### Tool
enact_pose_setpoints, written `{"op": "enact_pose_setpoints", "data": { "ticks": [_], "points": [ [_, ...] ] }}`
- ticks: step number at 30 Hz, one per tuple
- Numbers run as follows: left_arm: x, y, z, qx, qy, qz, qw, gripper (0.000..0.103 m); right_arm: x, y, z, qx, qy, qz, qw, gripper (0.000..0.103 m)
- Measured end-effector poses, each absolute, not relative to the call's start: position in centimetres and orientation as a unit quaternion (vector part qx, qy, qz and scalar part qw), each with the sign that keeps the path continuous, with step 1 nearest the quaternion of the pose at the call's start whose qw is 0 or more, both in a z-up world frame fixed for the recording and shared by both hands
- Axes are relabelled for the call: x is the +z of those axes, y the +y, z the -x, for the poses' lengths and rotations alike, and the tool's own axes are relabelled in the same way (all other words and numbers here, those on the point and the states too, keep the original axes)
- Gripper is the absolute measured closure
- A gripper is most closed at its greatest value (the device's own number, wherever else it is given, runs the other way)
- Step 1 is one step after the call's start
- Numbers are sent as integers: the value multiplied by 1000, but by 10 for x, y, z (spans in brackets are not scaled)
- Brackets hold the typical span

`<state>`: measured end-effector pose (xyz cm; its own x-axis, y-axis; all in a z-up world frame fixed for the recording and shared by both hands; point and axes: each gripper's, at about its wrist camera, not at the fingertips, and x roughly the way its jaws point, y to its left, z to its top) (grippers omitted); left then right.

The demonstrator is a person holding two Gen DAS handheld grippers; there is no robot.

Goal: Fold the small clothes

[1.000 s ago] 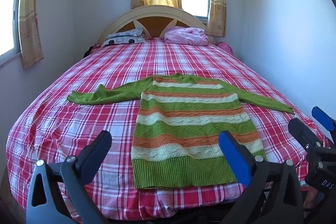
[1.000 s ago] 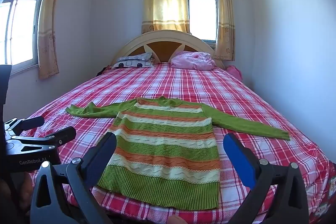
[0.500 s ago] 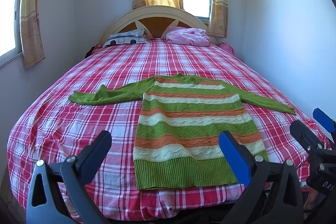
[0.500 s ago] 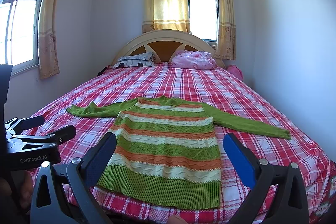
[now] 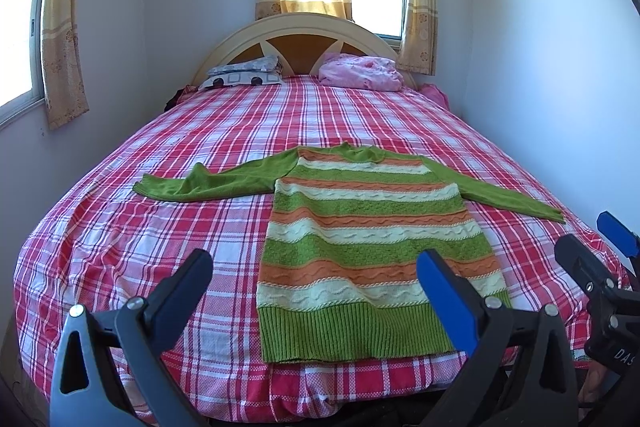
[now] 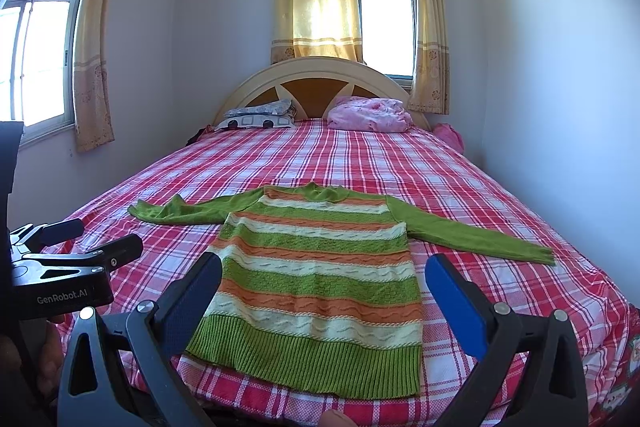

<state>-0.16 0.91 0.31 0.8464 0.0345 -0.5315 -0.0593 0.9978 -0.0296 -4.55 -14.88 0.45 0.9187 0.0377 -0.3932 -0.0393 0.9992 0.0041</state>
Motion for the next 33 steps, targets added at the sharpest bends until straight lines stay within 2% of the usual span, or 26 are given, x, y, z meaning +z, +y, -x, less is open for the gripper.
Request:
{"op": "enact_pose_setpoints", "data": {
  "ticks": [33],
  "points": [
    [2,12,1,28,274,29,961,0,2,-147,42,22,203,-5,979,1]
  ]
}}
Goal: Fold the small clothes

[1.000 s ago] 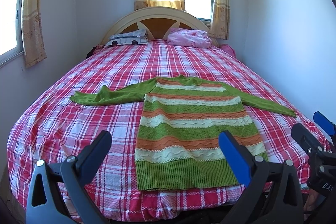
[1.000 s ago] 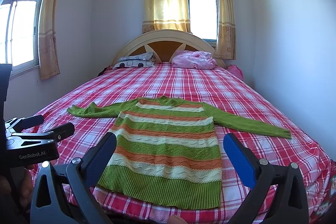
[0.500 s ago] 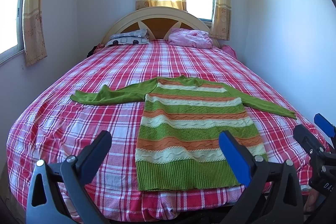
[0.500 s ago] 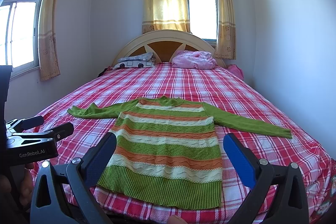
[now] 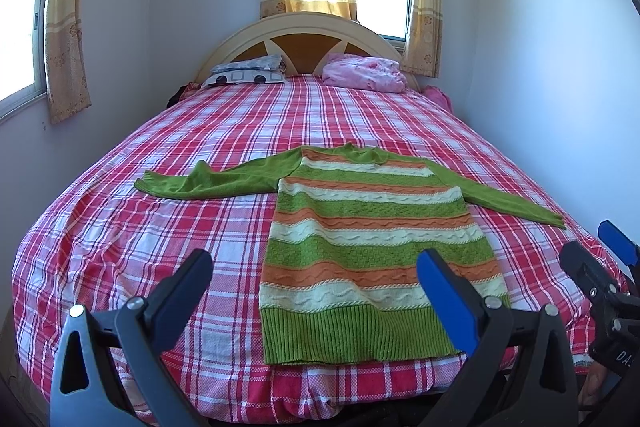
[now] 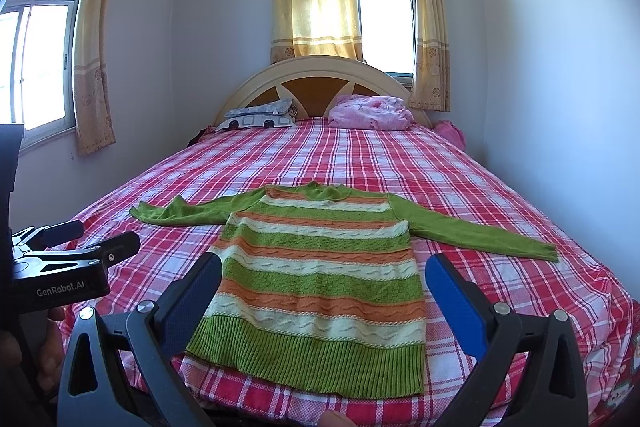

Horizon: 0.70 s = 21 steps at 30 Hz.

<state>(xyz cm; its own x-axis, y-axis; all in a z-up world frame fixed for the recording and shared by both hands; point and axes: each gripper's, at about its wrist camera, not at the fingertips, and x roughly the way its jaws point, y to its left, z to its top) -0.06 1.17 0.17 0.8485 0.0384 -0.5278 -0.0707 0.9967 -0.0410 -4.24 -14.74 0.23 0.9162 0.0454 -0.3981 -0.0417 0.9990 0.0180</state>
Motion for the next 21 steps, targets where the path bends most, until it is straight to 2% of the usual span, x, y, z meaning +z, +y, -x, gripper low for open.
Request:
{"op": "enact_pose_setpoints", "data": {
  "ticks": [21],
  "points": [
    [-10,18,-13,26,286,21,958,0,-17,-149,26,42,230,-15,972,1]
  ]
}}
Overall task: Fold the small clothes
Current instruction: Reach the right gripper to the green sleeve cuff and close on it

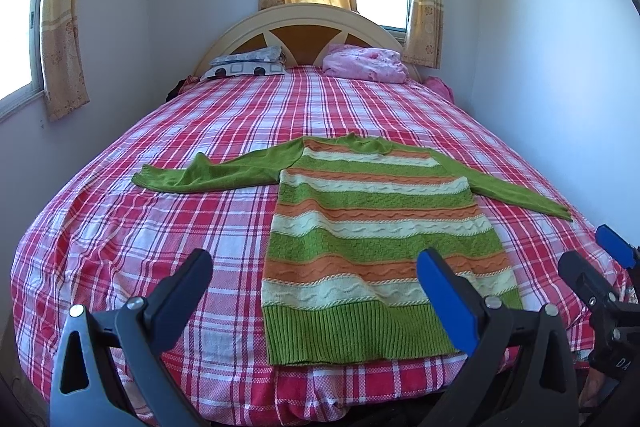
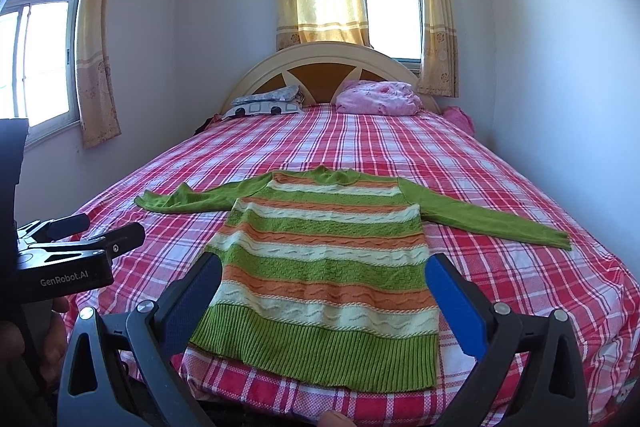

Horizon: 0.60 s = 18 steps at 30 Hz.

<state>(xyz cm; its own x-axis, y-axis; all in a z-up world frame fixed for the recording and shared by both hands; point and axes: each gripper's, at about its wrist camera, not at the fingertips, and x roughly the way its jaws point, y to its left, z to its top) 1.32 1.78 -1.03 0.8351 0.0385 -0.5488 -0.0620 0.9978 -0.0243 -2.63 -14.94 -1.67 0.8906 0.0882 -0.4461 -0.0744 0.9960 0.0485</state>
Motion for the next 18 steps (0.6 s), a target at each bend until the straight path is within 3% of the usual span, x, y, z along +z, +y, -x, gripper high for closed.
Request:
{"op": "enact_pose_setpoints", "data": {
  "ticks": [7,18],
  "points": [
    [-28,15,-43,32,286,-23,957,0,-39,-180,-5,49,255,-42,965,1],
    [-65,18,-139,43,286,-41,956,0,-102,-316,-91,-48,316,-137,937,1]
  ]
}}
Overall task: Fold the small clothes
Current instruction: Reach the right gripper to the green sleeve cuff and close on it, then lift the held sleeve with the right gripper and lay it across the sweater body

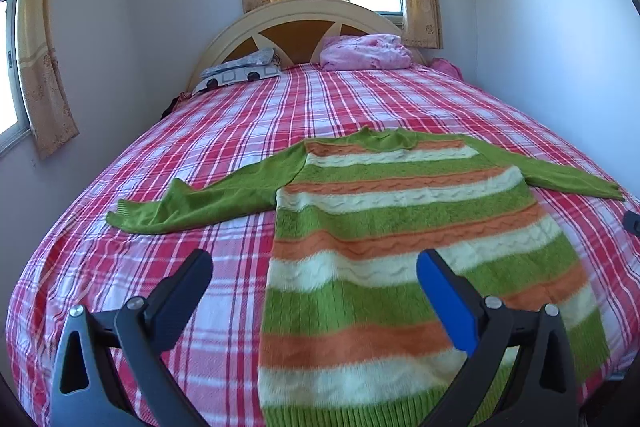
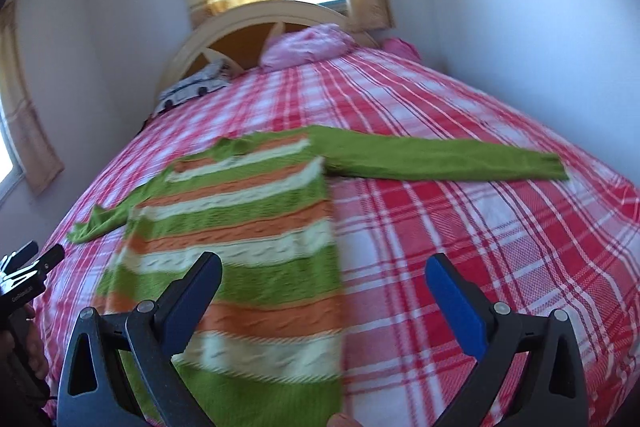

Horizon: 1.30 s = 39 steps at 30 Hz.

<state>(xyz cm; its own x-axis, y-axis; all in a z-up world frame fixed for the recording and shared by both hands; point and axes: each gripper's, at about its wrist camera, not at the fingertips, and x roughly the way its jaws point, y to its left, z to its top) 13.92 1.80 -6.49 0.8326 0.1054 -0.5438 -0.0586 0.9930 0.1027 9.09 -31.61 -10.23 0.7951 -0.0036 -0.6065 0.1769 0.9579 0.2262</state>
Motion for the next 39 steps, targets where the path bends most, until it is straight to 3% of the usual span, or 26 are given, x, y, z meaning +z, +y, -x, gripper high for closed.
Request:
{"op": "enact_pose_setpoints", "data": {
  "ticks": [10,14,19,21,31,34,35,36,39],
  "points": [
    [-86,21,-211,66,296,-31,952,0,-139,-448,-139,-131,328,-259,899,4],
    [-96,18,-235,75,303,-44,949,0,-154,-507,-148,-162,321,-331,872,19],
    [-104,23,-255,91,302,-50,947,0,-166,-557,-151,-198,310,-389,844,25],
    [-109,26,-261,96,308,-48,945,0,-167,-570,-152,-214,306,-393,840,33],
    [-127,36,-272,104,328,-29,939,0,-177,-603,-184,-251,289,-403,831,36],
    [-128,43,-271,103,330,-12,938,0,-181,-612,-190,-267,285,-411,824,65],
    [-128,44,-271,102,330,-9,938,0,-182,-617,-191,-269,284,-416,821,83],
    [-128,46,-270,102,330,-7,938,0,-183,-619,-191,-268,284,-422,818,91],
    [-127,49,-268,106,325,-11,940,0,-179,-620,-193,-259,279,-427,820,93]
  ]
}}
